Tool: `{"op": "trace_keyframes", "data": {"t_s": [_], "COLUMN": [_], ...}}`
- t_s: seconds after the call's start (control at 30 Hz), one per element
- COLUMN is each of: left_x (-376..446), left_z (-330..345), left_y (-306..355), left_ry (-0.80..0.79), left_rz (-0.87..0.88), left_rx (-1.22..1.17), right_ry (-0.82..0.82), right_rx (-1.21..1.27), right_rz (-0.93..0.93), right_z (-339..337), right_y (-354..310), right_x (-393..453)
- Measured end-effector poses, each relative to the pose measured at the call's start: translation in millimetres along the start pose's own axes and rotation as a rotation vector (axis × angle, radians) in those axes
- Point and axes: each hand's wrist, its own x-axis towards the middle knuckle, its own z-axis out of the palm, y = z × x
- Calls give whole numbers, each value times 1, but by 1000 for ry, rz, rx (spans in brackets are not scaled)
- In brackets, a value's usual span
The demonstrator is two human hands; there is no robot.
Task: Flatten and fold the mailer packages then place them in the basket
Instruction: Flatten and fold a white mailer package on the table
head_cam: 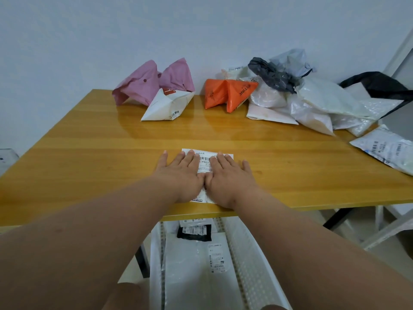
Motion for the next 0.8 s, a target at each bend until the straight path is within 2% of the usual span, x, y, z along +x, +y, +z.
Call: {"op": "trace_keyframes", "data": {"t_s": [0.37, 0.8], "left_x": [0, 1], "left_z": [-3, 1], "left_y": [0, -1], "left_ry": [-35, 1], "left_rz": [0, 3], "left_rx": [-3, -35], "right_ry": [27, -50], "right_rx": [20, 17], "right_rz": [-2, 41], "right_z": [-4, -1], "right_y": [-1, -2], "right_x": [0, 0]}}
